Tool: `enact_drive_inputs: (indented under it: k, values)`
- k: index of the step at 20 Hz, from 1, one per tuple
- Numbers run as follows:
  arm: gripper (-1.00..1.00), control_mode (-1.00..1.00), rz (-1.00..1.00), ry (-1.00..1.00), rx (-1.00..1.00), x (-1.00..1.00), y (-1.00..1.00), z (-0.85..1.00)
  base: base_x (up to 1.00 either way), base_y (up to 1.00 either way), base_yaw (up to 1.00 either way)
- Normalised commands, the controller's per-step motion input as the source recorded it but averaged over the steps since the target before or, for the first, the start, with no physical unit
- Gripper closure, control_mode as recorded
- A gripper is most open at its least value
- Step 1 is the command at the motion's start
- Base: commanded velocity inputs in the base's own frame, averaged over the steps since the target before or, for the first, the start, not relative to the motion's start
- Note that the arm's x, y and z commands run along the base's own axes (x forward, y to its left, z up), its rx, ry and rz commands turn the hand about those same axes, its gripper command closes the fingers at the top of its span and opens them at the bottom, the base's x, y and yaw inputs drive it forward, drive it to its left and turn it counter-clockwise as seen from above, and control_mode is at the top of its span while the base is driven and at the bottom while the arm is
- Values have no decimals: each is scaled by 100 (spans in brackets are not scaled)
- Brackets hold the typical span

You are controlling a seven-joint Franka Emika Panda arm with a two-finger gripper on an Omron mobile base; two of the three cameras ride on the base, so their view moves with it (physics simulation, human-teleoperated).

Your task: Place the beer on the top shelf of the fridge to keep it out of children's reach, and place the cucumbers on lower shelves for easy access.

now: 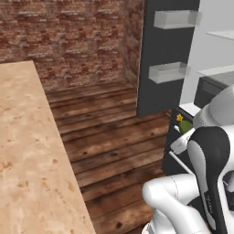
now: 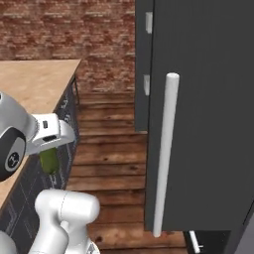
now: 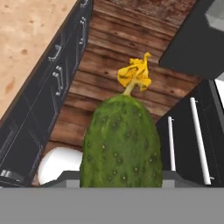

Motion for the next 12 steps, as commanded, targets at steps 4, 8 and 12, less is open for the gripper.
enact_drive_inputs:
  k: [4,8,12]
  values:
    - [100,100,0,0,0,0,0,0,100,0,2]
    - [100,100,0,0,0,0,0,0,96,0,0]
    - [100,100,0,0,0,0,0,0,73,-2,-12]
